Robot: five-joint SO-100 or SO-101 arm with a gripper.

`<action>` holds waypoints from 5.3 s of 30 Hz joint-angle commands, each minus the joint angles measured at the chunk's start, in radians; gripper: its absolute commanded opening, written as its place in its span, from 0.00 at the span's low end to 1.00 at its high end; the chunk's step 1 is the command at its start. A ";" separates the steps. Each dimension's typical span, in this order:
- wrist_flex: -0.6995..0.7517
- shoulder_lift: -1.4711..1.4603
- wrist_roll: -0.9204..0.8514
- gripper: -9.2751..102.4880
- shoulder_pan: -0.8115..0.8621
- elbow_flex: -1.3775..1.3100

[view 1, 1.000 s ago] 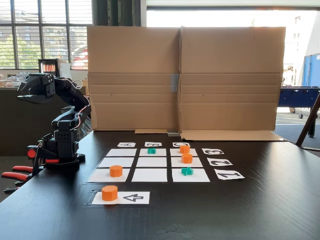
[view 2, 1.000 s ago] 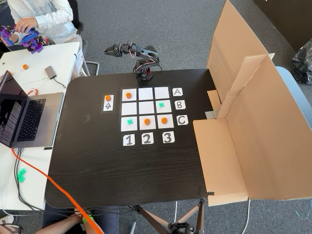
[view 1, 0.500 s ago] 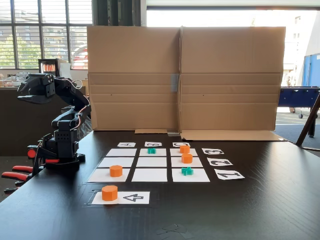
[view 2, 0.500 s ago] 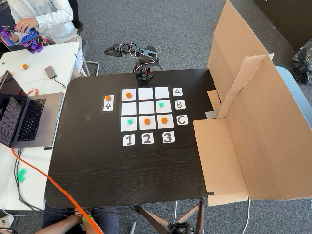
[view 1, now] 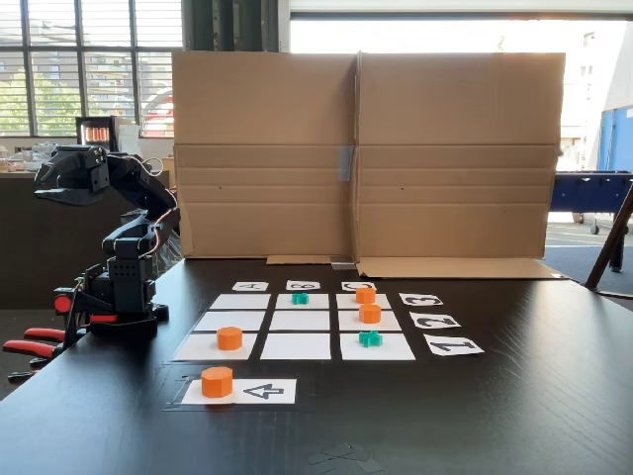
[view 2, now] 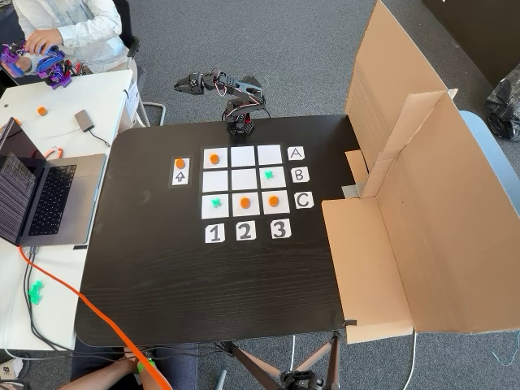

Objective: Pick up the round, orange token and place it in the grid on square B2.

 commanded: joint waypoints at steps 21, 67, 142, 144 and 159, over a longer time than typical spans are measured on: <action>0.706 -0.606 -0.193 0.32 -0.295 -0.515; 0.896 -1.870 -0.426 0.64 -0.670 -1.391; 0.899 -1.559 -0.337 0.08 -0.571 -1.502; 0.899 -1.545 -0.339 0.08 -0.565 -1.502; 0.899 -1.427 -0.337 0.08 -0.652 -1.439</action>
